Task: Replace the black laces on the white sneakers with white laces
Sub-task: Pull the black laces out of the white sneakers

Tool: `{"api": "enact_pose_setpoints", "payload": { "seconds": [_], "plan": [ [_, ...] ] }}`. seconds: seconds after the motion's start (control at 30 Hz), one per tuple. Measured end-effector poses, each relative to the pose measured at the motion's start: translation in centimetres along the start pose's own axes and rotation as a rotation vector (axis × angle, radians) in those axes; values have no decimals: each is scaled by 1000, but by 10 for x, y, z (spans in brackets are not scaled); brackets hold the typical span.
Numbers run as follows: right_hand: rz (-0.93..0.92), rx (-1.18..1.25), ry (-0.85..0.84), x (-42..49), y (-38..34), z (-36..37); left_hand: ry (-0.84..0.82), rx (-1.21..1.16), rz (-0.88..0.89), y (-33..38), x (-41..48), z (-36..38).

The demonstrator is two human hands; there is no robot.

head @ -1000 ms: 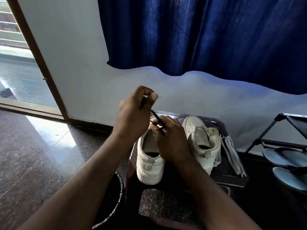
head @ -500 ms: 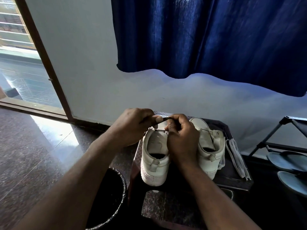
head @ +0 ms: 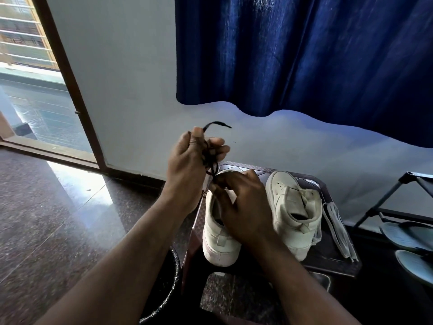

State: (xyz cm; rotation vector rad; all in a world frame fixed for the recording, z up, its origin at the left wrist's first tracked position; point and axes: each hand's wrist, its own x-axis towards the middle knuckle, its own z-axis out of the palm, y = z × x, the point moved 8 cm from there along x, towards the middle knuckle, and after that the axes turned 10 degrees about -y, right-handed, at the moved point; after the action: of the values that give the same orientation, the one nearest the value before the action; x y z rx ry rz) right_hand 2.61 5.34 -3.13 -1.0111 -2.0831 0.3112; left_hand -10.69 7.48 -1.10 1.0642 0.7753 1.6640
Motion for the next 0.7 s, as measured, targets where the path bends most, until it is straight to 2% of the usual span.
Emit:
{"api": "enact_pose_setpoints", "payload": {
  "seconds": [0.1, 0.17, 0.2, 0.27, 0.33, 0.4, 0.47, 0.57, 0.63, 0.7],
  "plan": [
    [53, -4, 0, 1, 9, -2, 80, -183, -6, 4, 3, -11],
    [92, 16, 55, 2, 17, -13, 106, -106, 7, 8, 9, -25],
    [120, 40, 88, 2, 22, -19, 104, 36, 33, 12, 11, -31],
    [161, 89, 134, 2, 29, -29, 39, 569, 148, 25, 11, -32],
    [161, 116, 173, 2, 29, -36, -118, 1059, 226, 23, 8, -12],
    [148, 96, 241, 2, 25, -44, -280, 1265, 248, 11, 4, 5],
    [138, 72, 294, 1, 22, -49, -407, 1307, 275, 3, 1, 16],
    [149, 52, 316, 1, 23, -51, -494, 1323, 371, 4, -3, 21],
    [191, 94, 289, 1, 32, -49, -467, 1282, 373, 6, -3, 21],
    [238, 171, 222, 2, 41, -42, -352, 1031, 323, 12, -1, 18]
  ]
}}
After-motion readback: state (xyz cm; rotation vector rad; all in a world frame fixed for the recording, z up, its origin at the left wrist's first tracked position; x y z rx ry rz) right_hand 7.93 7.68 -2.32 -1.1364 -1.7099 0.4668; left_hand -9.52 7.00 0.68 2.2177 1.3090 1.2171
